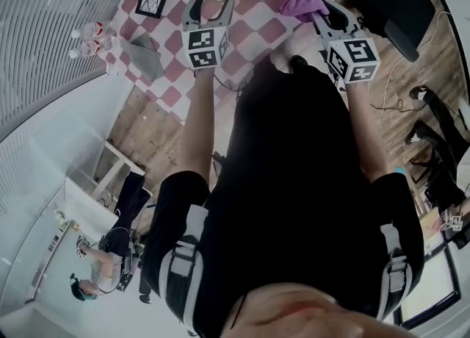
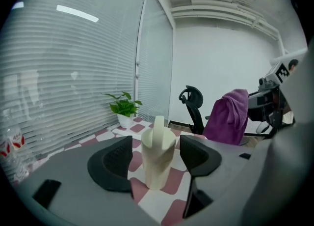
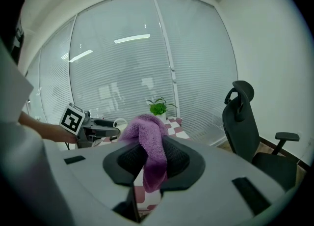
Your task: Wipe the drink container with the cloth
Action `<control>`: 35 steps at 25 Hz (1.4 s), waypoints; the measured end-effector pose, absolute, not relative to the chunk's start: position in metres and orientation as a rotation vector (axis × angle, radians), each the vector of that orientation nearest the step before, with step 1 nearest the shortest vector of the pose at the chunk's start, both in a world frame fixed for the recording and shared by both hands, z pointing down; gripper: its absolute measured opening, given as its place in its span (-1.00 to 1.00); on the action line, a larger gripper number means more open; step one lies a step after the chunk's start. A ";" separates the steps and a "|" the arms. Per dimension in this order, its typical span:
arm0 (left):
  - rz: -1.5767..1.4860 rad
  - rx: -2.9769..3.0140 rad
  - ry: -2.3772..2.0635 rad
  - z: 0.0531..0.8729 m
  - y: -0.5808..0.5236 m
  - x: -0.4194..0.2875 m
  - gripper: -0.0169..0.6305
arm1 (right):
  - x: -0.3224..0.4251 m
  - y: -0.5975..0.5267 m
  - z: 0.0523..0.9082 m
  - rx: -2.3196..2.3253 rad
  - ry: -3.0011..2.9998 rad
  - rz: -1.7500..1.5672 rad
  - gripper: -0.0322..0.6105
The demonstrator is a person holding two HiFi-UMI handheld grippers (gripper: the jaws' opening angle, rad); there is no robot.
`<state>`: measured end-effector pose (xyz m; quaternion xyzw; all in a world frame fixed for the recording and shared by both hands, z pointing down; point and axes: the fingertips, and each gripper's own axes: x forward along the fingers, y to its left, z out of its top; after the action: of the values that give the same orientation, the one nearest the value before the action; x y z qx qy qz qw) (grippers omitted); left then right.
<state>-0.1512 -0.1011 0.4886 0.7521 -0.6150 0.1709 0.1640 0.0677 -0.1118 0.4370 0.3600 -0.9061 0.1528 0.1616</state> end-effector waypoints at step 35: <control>0.039 1.599 -2.449 0.338 0.133 -0.043 -0.82 | 0.098 -0.045 0.348 0.219 -2.985 0.253 -0.63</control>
<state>-0.0429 0.1333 0.3376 0.5436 -0.8323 0.0132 0.1082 0.0982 -0.0450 0.3476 0.0727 -0.9914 0.0841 0.0687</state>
